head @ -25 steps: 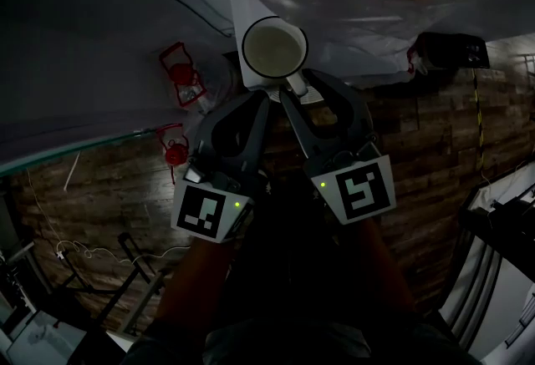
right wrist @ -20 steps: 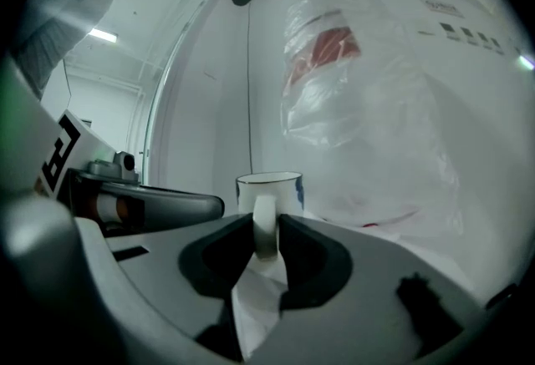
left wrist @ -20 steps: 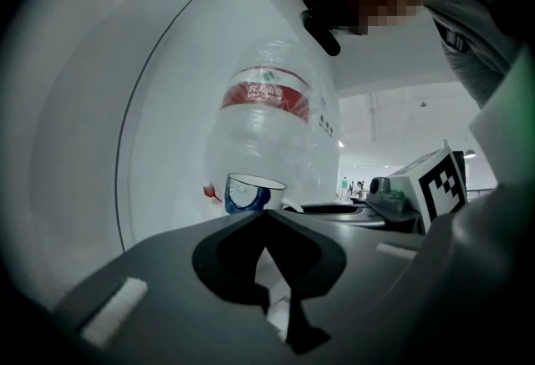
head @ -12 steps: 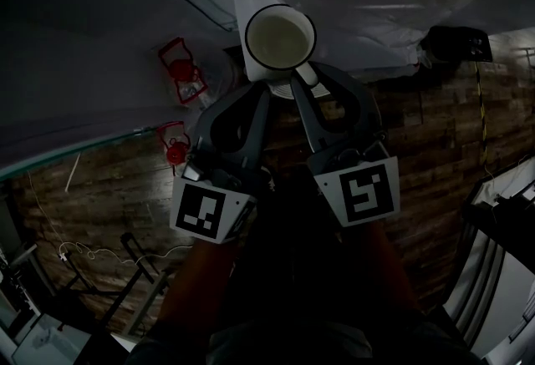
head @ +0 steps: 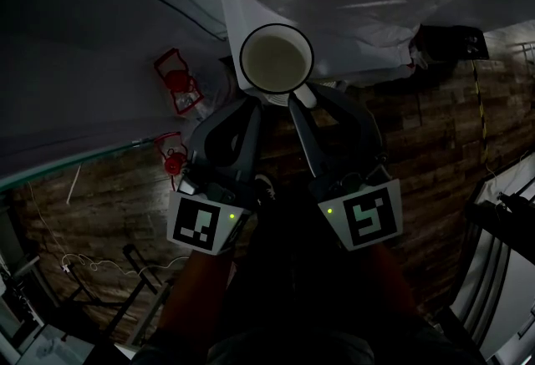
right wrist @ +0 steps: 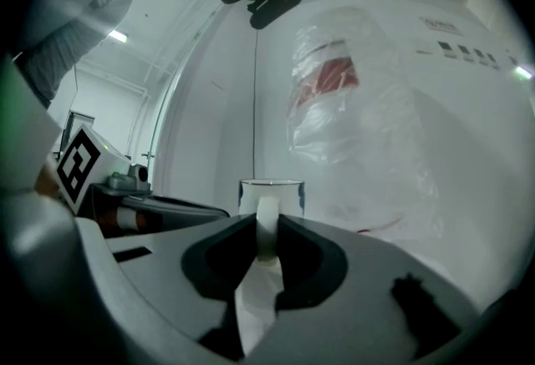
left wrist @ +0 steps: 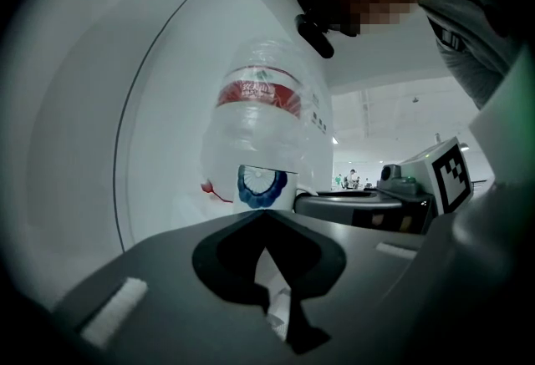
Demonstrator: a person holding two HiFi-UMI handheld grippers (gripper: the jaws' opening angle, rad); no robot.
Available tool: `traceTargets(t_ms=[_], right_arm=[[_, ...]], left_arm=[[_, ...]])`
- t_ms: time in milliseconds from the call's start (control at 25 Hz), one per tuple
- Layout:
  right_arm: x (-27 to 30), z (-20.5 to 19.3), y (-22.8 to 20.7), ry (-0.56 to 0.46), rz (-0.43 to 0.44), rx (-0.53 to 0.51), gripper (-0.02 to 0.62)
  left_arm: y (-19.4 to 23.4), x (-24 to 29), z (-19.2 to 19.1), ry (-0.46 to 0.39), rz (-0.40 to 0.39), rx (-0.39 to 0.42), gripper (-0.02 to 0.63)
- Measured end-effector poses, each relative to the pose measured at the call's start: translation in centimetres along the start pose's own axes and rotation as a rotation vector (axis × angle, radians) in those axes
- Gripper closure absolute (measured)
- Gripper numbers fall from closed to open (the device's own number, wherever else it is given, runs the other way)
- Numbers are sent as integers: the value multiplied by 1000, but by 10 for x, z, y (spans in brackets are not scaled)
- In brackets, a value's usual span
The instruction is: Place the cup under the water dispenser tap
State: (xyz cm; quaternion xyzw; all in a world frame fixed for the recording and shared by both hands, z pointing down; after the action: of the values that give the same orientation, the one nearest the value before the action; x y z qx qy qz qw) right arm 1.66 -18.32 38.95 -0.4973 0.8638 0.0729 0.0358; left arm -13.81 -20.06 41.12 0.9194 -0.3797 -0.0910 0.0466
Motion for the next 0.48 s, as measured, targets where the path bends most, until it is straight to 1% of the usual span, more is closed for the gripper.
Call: traceTargets(t_ms=[240, 480], right_arm=[[-41, 12, 7, -16, 7, 1, 534], [-82, 9, -5, -24, -4, -13, 534]], left_arm=[[-27, -11, -8, 13, -8, 4, 598], [-49, -7, -22, -1, -26, 8, 598]])
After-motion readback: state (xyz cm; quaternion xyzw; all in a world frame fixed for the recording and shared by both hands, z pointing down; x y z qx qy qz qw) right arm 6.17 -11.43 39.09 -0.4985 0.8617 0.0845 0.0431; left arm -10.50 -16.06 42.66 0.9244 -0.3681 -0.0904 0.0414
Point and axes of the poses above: the fingertips, and each gripper's own axes: x forward along the fingers, y to its left, z out of its top, the point moved 9 cm from there along -x, backward along the fingers, and after that the axes turned 13 degrees about -y, right-handed, at the moved point
